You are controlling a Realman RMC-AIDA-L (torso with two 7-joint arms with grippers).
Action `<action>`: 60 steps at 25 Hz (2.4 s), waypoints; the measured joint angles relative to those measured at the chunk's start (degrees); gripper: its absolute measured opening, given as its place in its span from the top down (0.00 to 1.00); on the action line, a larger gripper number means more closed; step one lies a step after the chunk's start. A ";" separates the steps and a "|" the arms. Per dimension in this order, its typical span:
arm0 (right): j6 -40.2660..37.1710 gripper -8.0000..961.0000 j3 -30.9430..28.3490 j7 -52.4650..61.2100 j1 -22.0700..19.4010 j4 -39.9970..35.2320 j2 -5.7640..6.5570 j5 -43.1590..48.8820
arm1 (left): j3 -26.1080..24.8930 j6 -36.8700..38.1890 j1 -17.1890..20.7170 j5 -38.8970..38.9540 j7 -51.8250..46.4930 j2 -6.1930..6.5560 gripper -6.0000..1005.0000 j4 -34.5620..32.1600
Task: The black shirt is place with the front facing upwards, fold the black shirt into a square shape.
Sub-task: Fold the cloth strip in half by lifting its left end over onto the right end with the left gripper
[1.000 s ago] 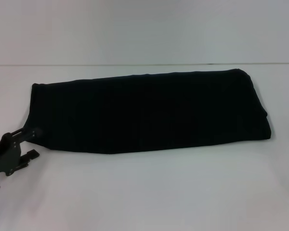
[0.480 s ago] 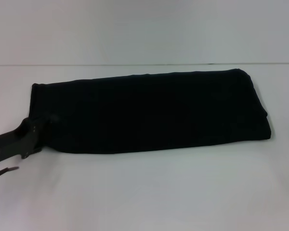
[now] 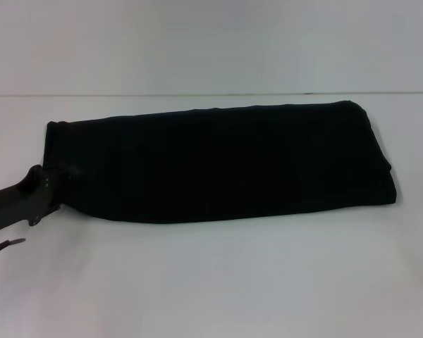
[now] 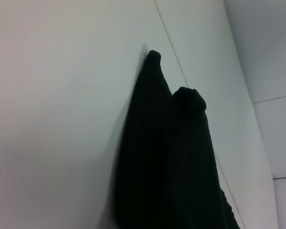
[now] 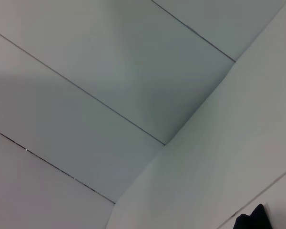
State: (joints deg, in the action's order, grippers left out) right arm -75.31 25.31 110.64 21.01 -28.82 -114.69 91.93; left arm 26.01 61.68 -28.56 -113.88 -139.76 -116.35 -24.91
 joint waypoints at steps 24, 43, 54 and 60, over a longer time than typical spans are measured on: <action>0.45 0.27 -0.17 0.11 0.49 0.00 -0.07 -0.08 | 1.01 -4.14 -0.18 -1.66 4.53 1.40 0.96 -3.10; 1.40 0.27 -0.96 0.20 0.44 0.84 -0.34 -0.03 | -2.98 -0.14 4.91 -0.54 5.90 1.03 0.96 -10.17; 0.91 0.27 -0.96 0.11 0.65 0.88 0.00 -0.09 | 1.76 17.73 -0.86 8.10 1.60 -7.66 0.96 -28.61; 0.81 0.27 -0.83 0.09 0.81 0.88 -0.19 -0.07 | 17.91 12.72 -5.71 12.63 3.81 -7.94 0.95 -24.42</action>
State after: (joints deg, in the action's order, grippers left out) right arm -74.50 24.47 110.72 21.83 -27.95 -114.88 91.85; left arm 43.92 74.40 -34.27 -101.25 -135.95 -124.29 -49.32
